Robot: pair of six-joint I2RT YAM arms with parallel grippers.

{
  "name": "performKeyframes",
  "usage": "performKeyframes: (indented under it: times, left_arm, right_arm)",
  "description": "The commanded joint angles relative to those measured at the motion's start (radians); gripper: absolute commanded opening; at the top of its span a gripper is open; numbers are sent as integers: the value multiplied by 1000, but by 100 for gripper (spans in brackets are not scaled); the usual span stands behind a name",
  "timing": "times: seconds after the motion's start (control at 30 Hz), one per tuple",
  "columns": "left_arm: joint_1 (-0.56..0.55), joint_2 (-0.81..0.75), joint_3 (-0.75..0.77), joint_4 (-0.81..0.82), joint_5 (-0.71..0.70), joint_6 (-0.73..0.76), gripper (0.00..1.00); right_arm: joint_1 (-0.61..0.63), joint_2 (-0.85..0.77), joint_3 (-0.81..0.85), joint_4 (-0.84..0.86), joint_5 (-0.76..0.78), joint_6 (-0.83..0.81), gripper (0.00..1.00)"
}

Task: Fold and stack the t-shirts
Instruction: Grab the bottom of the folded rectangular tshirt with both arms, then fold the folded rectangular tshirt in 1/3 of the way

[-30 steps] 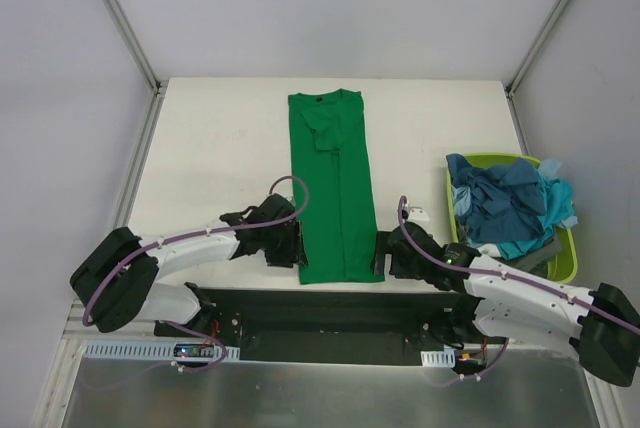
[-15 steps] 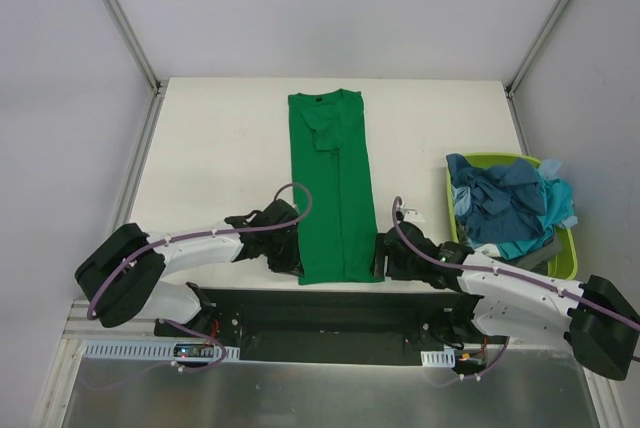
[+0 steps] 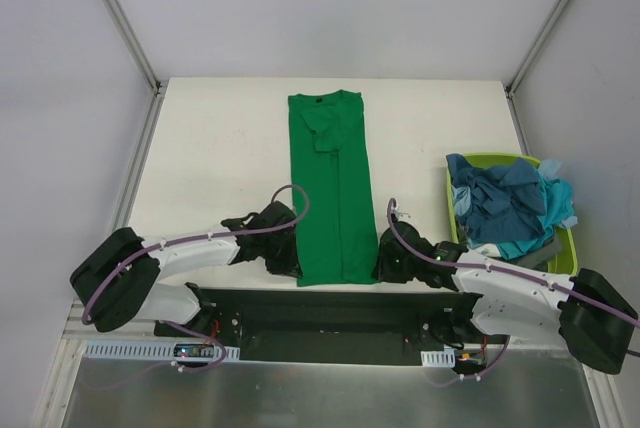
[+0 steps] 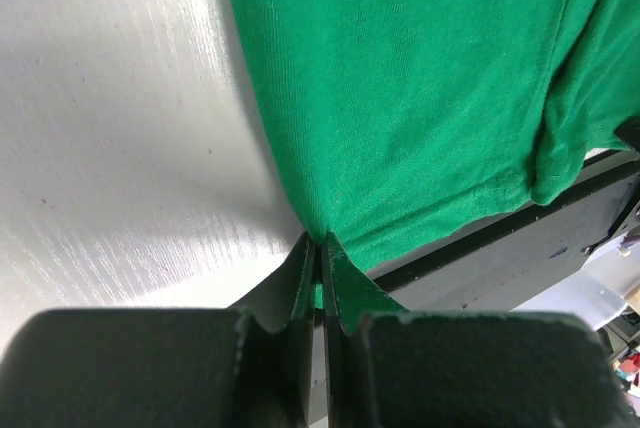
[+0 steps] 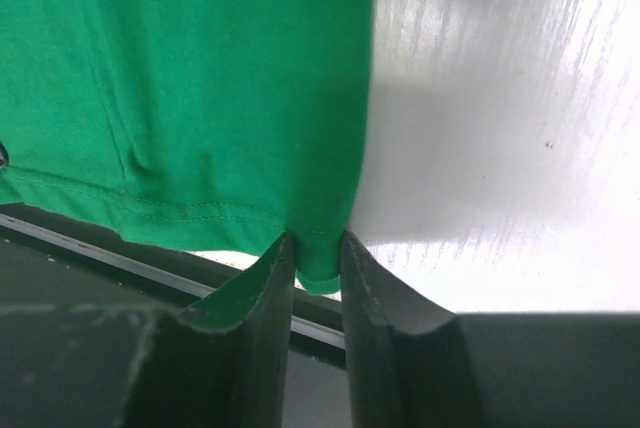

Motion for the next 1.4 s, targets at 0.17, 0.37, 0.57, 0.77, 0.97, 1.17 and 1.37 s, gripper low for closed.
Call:
performKeyframes:
  times: [0.17,0.37,0.57,0.77,0.97,1.17,1.37]
  left_arm:
    - [-30,-104,-35,-26,4,-15,0]
    - [-25,-170,39,-31,-22,17,0]
    - [77,-159,160,-45,-90,81,0]
    - [228,-60,326,-45,-116,161,0]
    - [327,119,494,-40,-108,203,0]
    - [409,272,614,-40,-78,226,0]
    - [453,394,699,-40,-16,252,0]
  right_arm:
    - [35,-50,-14,-17,-27,-16,0]
    - [32,-128,58,-11,44,-74,1]
    - [-34,-95,207,3,179,-207,1]
    - [-188,92,377,99,139,-320,1]
    - [-301,297,572,181,87,-436,1]
    - [-380,482,709,202,44,-471,1]
    - [-431,611,787,214,30,-479,1]
